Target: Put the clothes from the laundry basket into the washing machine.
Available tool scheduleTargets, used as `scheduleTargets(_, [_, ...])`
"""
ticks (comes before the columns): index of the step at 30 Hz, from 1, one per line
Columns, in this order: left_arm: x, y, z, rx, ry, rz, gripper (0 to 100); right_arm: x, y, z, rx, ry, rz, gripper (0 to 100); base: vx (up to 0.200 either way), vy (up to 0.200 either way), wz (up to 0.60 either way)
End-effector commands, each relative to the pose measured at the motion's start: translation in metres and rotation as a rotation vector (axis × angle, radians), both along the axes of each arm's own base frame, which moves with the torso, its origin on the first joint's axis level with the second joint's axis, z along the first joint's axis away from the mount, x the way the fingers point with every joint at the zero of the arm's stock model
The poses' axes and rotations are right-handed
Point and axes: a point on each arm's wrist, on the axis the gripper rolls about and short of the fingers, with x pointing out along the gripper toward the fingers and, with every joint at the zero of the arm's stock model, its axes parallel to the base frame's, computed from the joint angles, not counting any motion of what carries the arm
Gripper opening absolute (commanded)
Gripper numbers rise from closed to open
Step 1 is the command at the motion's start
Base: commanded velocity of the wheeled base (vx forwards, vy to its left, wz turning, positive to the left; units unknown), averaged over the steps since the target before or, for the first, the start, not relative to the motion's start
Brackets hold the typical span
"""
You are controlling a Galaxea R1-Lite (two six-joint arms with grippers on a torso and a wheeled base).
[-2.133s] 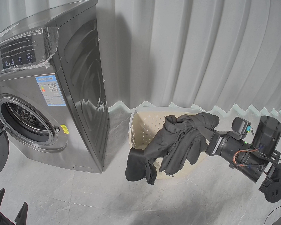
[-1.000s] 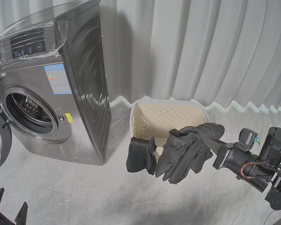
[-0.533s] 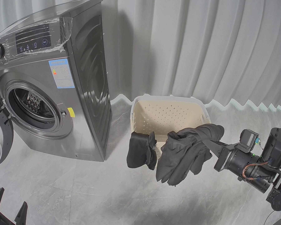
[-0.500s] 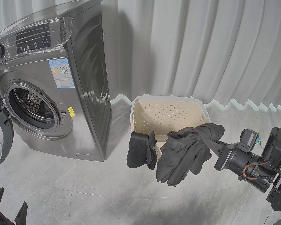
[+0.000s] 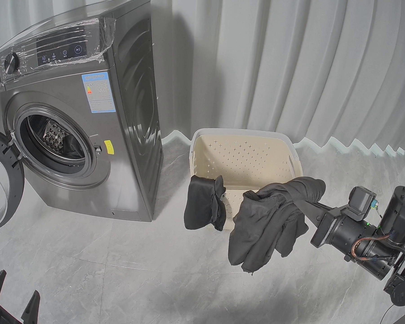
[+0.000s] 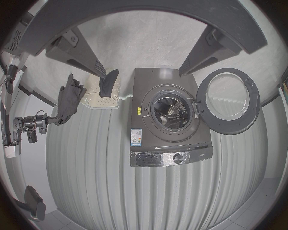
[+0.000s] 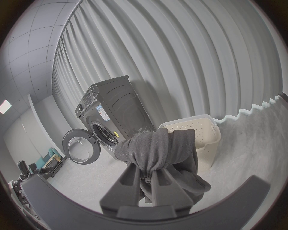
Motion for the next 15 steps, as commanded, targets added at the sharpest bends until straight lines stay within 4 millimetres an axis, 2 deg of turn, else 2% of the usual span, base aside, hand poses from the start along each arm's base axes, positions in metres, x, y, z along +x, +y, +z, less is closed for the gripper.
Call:
scheduleTargets(1, [-0.0002,0.0000,-0.0044,0.000,-0.001,0.000,100,-0.0014,-0.0008,-0.0038,-0.008,0.014,0.000,0,0.000,0.000,0.00])
scheduleTargets(2, [-0.0002,0.0000,-0.0044,0.000,-0.001,0.000,100,-0.0015,-0.0009,-0.0040,-0.008,0.014,0.000,0,0.000,0.000,0.00])
scheduleTargets(15, [-0.0002,0.0001,-0.0044,-0.016,-0.001,0.002,100,-0.0021,-0.0009,-0.0034,-0.029,-0.004,0.003,0,0.000,0.200,0.00])
